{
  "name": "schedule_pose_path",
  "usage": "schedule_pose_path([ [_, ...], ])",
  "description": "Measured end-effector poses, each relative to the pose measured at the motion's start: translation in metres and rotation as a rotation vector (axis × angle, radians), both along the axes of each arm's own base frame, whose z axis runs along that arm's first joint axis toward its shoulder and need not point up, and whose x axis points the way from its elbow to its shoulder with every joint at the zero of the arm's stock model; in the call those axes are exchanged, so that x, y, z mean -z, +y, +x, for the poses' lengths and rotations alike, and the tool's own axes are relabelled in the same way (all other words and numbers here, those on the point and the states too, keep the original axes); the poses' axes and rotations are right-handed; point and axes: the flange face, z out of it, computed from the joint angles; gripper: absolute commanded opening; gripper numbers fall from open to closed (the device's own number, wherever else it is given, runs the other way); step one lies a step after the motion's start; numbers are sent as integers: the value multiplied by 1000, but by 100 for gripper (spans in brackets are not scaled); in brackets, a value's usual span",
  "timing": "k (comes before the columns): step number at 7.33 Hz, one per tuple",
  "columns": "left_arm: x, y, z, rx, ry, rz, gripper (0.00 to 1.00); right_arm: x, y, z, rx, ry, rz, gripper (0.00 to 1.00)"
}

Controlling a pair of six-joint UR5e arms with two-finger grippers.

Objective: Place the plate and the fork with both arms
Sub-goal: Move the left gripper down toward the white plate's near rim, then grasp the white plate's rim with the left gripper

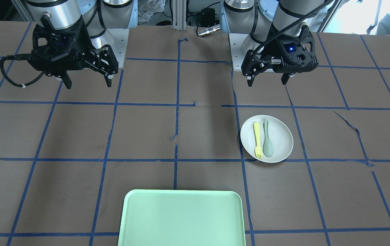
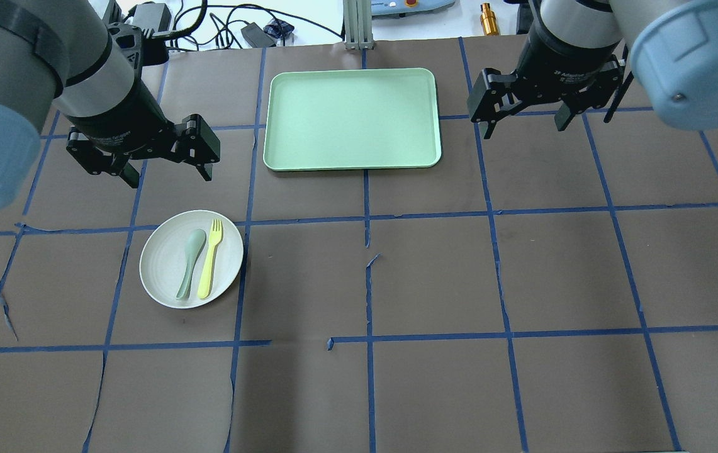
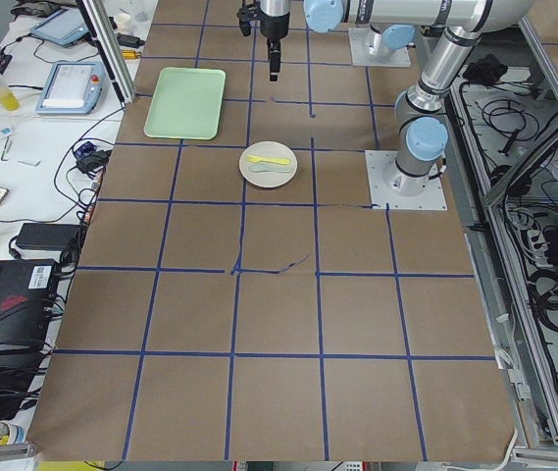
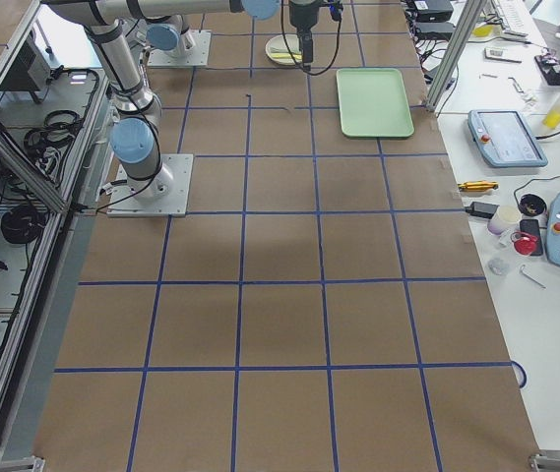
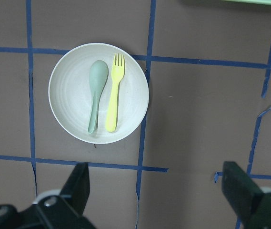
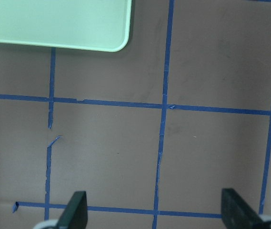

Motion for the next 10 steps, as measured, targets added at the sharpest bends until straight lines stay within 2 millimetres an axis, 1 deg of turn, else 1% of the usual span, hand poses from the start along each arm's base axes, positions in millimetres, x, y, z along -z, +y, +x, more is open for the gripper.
schedule_pose_path([
  [5,0,0,0,1,-1,0,100,1,0,0,0,0,1,100],
  [6,3,-3,1,4,-5,5,100,1,0,0,0,0,2,100],
  [7,9,-7,7,20,-11,15,100,1,0,0,0,0,2,100],
  [8,22,-15,26,56,-12,41,100,2,0,0,0,0,3,100],
  [9,49,-22,65,71,1,80,100,2,0,0,0,0,4,100],
  [10,86,-26,110,57,24,94,99,2,0,0,0,0,4,100],
])
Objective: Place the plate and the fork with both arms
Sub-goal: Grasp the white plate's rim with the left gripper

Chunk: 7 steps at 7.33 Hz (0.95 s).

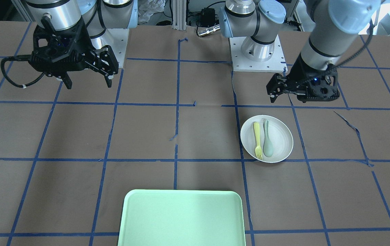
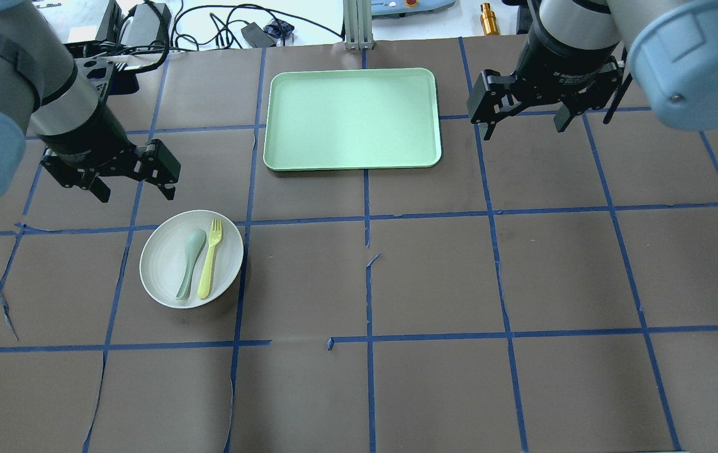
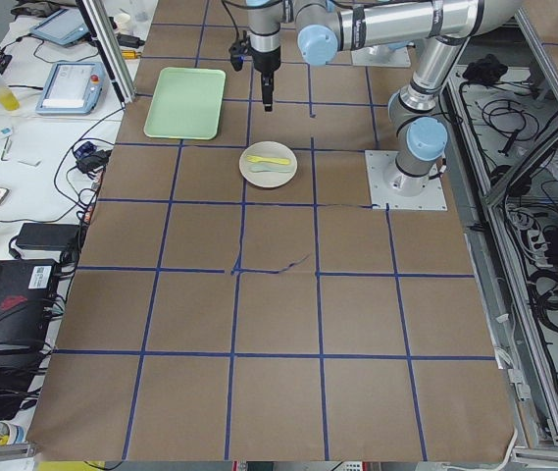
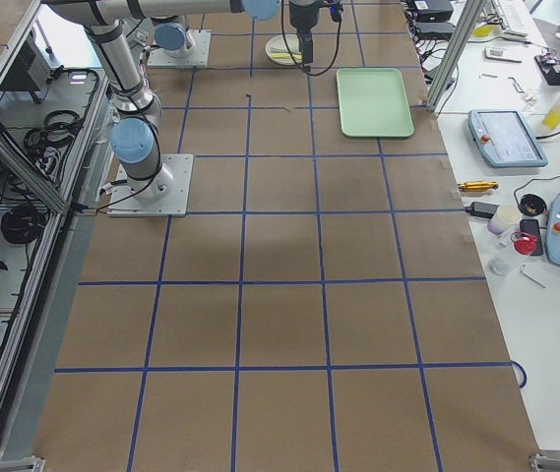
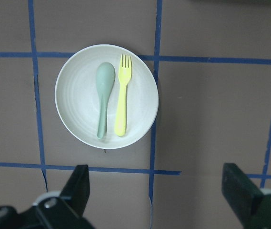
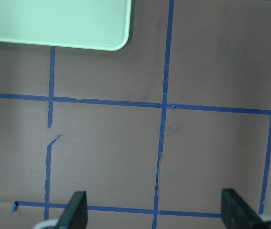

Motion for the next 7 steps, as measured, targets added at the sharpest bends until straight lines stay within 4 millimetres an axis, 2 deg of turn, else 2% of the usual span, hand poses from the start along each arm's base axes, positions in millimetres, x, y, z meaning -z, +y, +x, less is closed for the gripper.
schedule_pose_path([
  [1,39,2,32,-6,17,-16,95,0,0,0,0,-1,0,100],
  [3,114,15,70,-21,25,-56,75,0,0,0,-1,-1,0,100],
  [4,139,16,80,-35,36,-57,70,0,0,0,-2,-1,0,100],
  [5,159,12,85,-42,48,-51,70,1,0,0,-2,-1,1,100],
  [7,187,4,91,-45,53,-42,52,1,0,0,-2,-1,2,100],
])
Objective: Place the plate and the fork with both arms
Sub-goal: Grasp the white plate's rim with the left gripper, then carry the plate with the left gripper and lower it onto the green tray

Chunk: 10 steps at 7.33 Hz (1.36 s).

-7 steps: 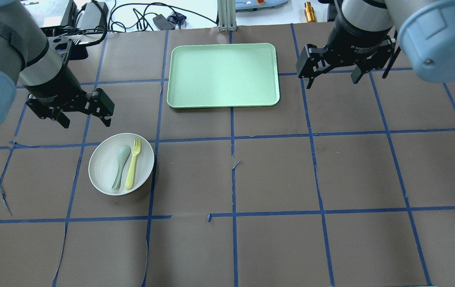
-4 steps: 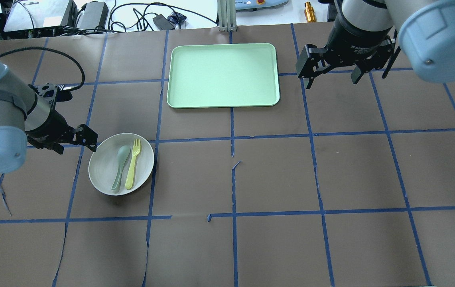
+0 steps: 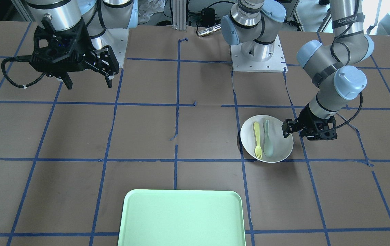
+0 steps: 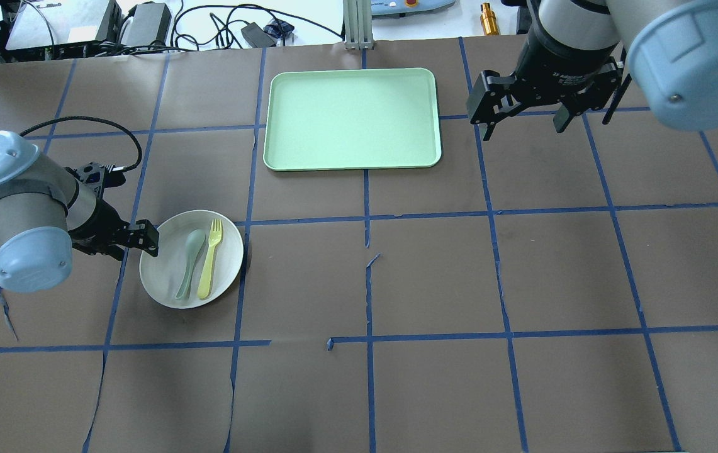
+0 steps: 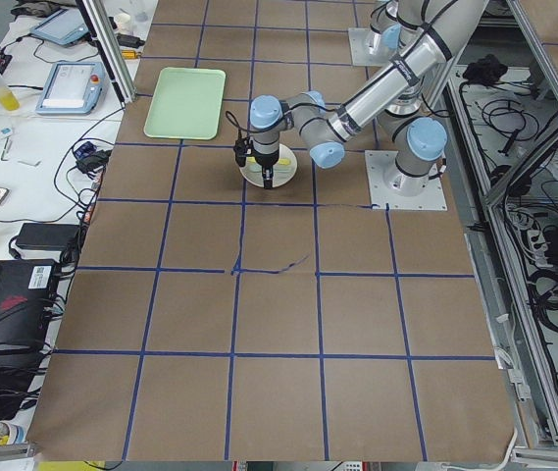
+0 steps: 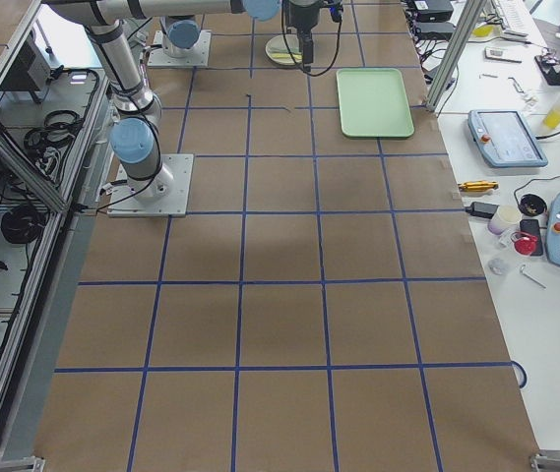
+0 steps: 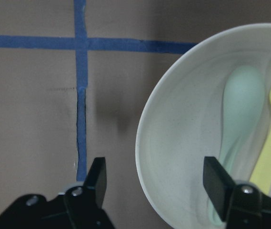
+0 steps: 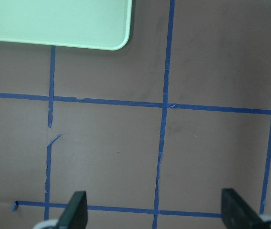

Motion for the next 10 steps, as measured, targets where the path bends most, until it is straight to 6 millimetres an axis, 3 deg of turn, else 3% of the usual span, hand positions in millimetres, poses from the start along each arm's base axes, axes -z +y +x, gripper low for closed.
schedule_pose_path([
  [1,9,-2,1,0,1,8,36,0,0,0,0,0,0,100],
  [2,15,-3,2,0,0,15,26,0,0,0,1,0,0,100],
  [5,21,-1,2,-7,1,28,5,-1,0,0,1,0,-1,100],
  [8,17,-4,3,-13,2,19,1,-1,0,0,1,0,-2,100],
  [10,-3,-18,14,-26,69,-24,0,-1,0,0,1,0,-2,100],
])
